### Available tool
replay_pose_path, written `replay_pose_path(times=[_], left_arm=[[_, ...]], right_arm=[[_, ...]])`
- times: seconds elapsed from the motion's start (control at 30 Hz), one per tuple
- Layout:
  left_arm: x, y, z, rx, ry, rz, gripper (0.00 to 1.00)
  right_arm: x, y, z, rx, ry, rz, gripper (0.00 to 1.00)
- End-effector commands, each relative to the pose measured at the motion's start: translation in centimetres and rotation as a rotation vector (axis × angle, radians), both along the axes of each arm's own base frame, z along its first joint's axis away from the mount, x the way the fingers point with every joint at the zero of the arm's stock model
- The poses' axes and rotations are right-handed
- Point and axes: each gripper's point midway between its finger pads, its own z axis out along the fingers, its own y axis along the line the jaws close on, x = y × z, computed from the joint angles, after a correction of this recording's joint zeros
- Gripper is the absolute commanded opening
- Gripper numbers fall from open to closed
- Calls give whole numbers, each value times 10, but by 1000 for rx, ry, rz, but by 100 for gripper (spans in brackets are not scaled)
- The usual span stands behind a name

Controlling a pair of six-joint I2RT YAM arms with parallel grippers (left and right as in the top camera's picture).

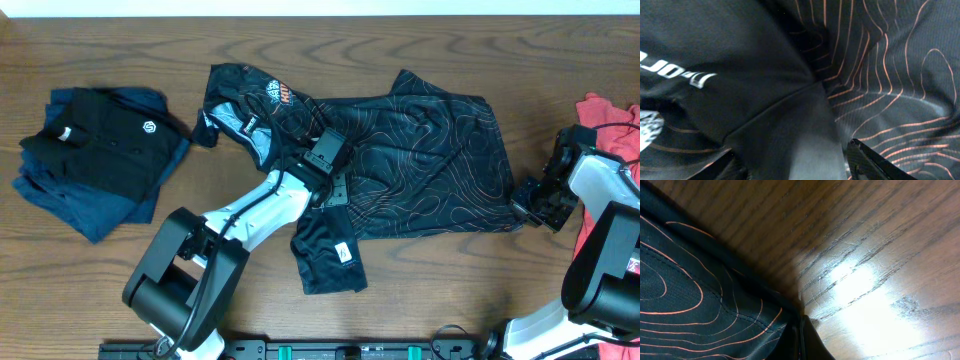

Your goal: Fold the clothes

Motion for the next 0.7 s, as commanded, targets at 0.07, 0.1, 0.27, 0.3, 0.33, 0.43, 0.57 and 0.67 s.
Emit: replay_pose_path(times=[0.07, 0.1, 0.27, 0.3, 0.33, 0.43, 0.57, 0.67], left_arm=[[0, 4, -14, 12, 21, 44, 61], [1, 3, -16, 10, 22, 47, 61], [4, 1, -18, 2, 11, 48, 42], [5, 1, -17, -1, 8, 49, 35], [6, 0, -17, -2, 6, 49, 26], [7, 0, -11, -10, -5, 48, 13], [8, -1, 2, -26, -29, 45, 6], [5, 1, 14, -29, -34, 45, 6]], right_arm=[[1, -6, 0, -13, 2, 2, 1], [1, -6, 0, -13, 3, 4, 1], [1, -6, 0, -13, 2, 5, 1], [1, -6, 0, -13, 2, 5, 1], [1, -6, 0, -14, 3, 5, 1], [1, -6, 0, -13, 2, 5, 1], [2, -6, 0, -14, 1, 5, 1], [1, -6, 0, -15, 2, 5, 1]])
